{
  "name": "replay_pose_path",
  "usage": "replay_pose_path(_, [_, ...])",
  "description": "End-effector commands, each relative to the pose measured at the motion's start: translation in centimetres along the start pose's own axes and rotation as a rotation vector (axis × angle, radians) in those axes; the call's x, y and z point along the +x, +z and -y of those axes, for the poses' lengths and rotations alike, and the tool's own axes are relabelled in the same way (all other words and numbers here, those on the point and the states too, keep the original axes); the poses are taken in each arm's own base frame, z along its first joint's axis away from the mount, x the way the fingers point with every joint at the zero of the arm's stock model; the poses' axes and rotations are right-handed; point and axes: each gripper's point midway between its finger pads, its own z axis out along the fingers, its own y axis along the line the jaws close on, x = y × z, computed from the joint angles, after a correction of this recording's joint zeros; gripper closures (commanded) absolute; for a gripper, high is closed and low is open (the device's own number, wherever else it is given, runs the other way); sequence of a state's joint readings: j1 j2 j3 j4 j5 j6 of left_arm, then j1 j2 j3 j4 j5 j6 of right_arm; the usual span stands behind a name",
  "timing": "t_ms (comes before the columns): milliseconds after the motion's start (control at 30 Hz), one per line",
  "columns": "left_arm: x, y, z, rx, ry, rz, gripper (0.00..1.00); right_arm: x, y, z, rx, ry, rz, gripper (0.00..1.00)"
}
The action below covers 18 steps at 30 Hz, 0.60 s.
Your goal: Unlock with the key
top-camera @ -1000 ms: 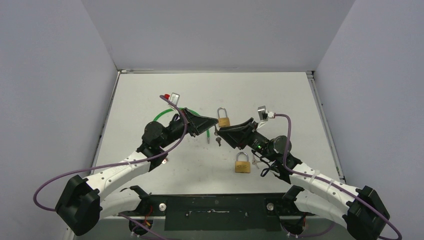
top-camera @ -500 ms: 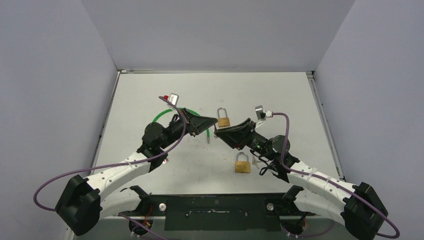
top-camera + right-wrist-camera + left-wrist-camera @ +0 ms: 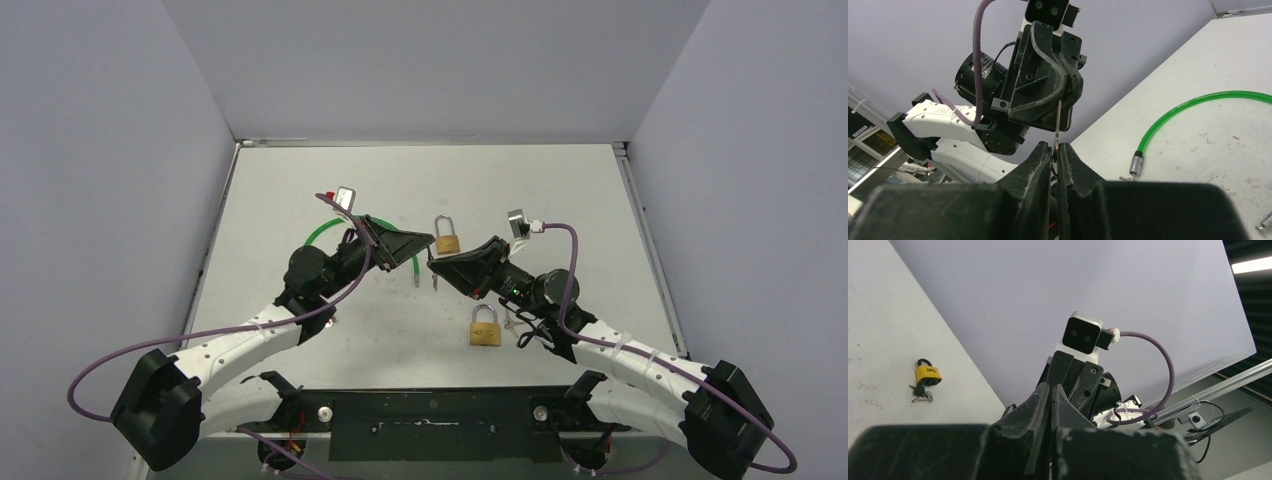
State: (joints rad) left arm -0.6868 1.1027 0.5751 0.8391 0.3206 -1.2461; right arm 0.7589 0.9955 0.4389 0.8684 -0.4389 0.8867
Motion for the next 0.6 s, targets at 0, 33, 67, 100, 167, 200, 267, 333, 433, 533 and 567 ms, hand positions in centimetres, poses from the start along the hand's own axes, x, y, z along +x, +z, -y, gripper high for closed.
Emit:
replay_pose_path(0, [-0.6,0.0,1.9,0.071,0.015,0.033,1.0,-2.5,0.6,-2.5,-0.083,-0.035,0.071,0.98])
replay_pose_path(33, [-0.7,0.0,1.9,0.072,0.016,0.035,1.0,-2.6,0.6,-2.4,-0.079,-0.035,0.077,1.0])
replay_pose_path(67, [-0.7,-0.1,2.0,0.074,0.019,0.038,1.0,-2.6,0.5,-2.3,-0.074,-0.033,0.081,1.0])
replay_pose_path(100, [-0.7,-0.1,2.1,0.074,0.022,0.04,1.0,-2.7,0.5,-2.2,-0.07,-0.032,0.085,1.0])
replay_pose_path(167, [-0.8,-0.2,1.9,0.065,0.024,0.046,1.0,-2.8,0.4,-2.1,-0.064,-0.033,0.095,1.0])
replay_pose_path(200, [-0.8,-0.3,1.8,0.062,0.026,0.05,1.0,-2.8,0.4,-2.0,-0.061,-0.031,0.099,1.0])
replay_pose_path(267, [-0.9,-0.4,1.6,0.048,0.026,0.054,1.0,-2.9,0.4,-1.8,-0.054,-0.031,0.105,1.0])
replay_pose_path(333, [-0.9,-0.5,1.1,0.028,0.022,0.059,0.85,-2.9,0.3,-1.7,-0.049,-0.03,0.109,1.0])
replay_pose_path(433, [-1.1,-0.6,0.5,-0.012,0.042,0.068,0.41,-2.9,0.2,-1.5,-0.041,-0.028,0.112,1.0])
replay_pose_path(533, [-0.9,-0.5,-0.2,-0.051,0.073,0.053,0.32,-2.9,0.1,-1.4,-0.038,-0.023,0.113,1.0])
replay_pose_path(567, [-0.8,-0.6,-0.4,-0.064,0.081,0.044,0.32,-2.8,0.1,-1.4,-0.041,-0.023,0.11,1.0])
